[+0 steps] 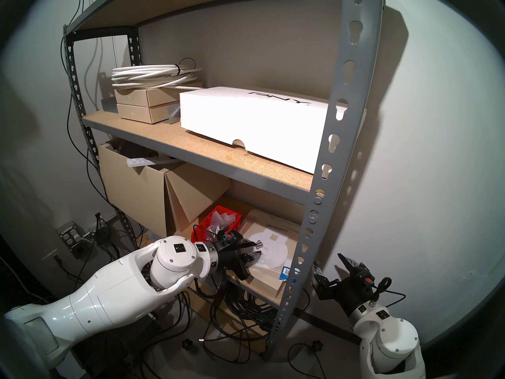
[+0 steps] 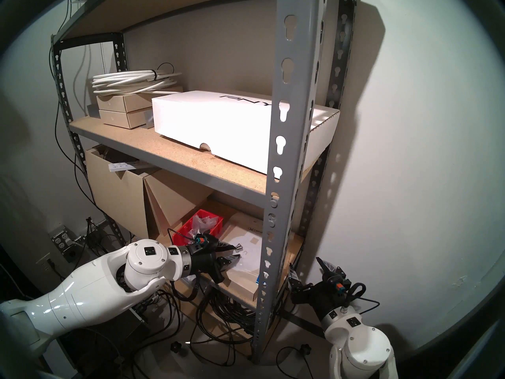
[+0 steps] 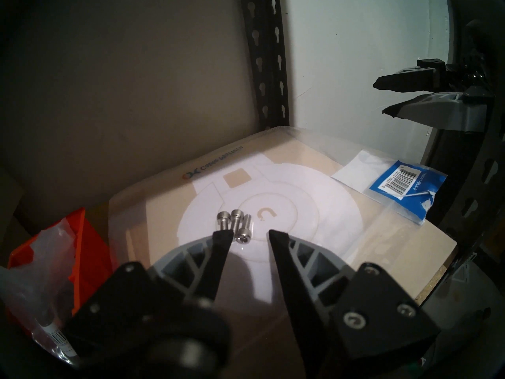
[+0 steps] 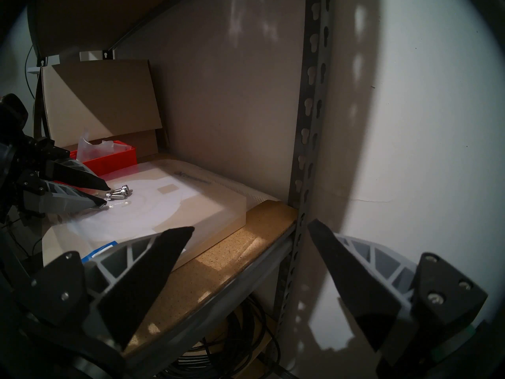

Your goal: Organize the rack shelf by putting things into a case

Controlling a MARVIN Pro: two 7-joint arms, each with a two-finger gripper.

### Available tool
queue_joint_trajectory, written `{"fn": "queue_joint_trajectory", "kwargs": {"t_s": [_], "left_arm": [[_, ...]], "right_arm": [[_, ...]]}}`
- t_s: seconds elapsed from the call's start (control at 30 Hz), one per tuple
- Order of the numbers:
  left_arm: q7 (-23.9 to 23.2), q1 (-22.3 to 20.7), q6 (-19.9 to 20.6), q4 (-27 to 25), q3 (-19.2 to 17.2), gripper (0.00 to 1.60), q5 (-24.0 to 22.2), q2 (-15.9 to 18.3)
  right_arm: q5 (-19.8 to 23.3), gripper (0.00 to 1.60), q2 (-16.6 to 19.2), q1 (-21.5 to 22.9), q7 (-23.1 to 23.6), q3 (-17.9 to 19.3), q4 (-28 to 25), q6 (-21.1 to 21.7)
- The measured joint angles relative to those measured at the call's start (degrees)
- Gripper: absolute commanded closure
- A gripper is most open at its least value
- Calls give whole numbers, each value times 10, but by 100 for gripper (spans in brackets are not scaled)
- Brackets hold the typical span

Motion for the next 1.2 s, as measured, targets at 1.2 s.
{"fn": "queue_joint_trajectory", "kwargs": {"t_s": [1.2], "left_arm": [[8,0,-1,7,4,69,-2,-6]], "right_arm": [[-1,0,-2,0,2,1,0,0]]}}
